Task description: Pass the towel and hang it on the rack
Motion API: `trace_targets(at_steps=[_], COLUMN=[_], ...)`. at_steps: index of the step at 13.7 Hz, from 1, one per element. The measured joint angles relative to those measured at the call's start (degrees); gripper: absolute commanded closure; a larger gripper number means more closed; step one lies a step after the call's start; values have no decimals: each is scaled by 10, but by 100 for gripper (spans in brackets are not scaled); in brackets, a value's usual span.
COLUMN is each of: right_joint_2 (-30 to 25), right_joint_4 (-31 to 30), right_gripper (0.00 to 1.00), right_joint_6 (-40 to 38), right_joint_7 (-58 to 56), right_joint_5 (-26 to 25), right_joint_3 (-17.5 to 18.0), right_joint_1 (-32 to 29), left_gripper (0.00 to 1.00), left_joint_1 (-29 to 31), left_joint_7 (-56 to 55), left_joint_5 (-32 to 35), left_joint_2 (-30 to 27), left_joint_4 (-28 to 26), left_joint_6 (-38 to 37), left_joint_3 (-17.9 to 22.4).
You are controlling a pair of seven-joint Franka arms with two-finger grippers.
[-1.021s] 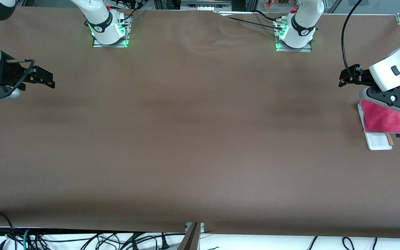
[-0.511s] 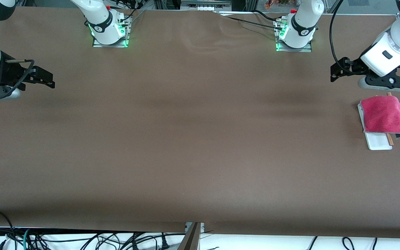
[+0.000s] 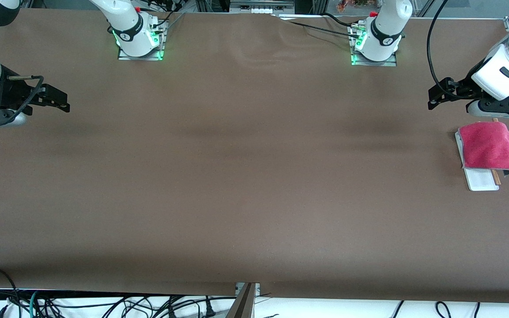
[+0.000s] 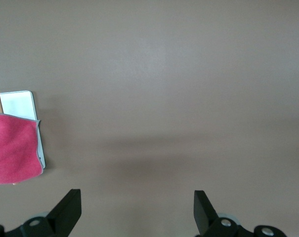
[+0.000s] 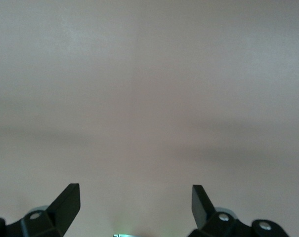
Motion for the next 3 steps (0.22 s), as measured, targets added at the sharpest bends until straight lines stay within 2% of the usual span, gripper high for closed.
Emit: trace_targets(at_steps=[3], right_joint_2=[0], right_joint_4=[0], right_gripper=[0], right_joint_6=[0], right_joint_7=[0], right_joint_5=[0], right_joint_3=[0], right_joint_1=[0], left_gripper=[0], left_joint_1=[5], left_joint_7=[-1], left_joint_5=[0], left_joint_2=[1], left_joint_4=[3], left_joint_6=[0], left_joint_3=[-10])
